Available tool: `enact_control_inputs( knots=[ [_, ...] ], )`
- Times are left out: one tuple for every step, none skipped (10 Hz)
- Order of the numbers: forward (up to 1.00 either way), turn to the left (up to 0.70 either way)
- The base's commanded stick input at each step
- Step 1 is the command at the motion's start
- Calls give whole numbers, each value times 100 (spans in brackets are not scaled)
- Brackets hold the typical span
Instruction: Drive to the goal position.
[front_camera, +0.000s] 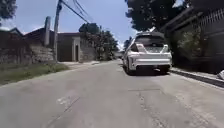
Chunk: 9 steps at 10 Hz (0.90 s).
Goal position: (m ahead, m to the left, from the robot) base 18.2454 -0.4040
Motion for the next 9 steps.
enact_control_inputs(
  knots=[
    [100, -3],
    [100, -3],
    [100, -3],
    [100, -3],
    [100, -3],
    [100, -3],
    [100, -3],
    [100, -3],
    [100, -3]
  ],
)
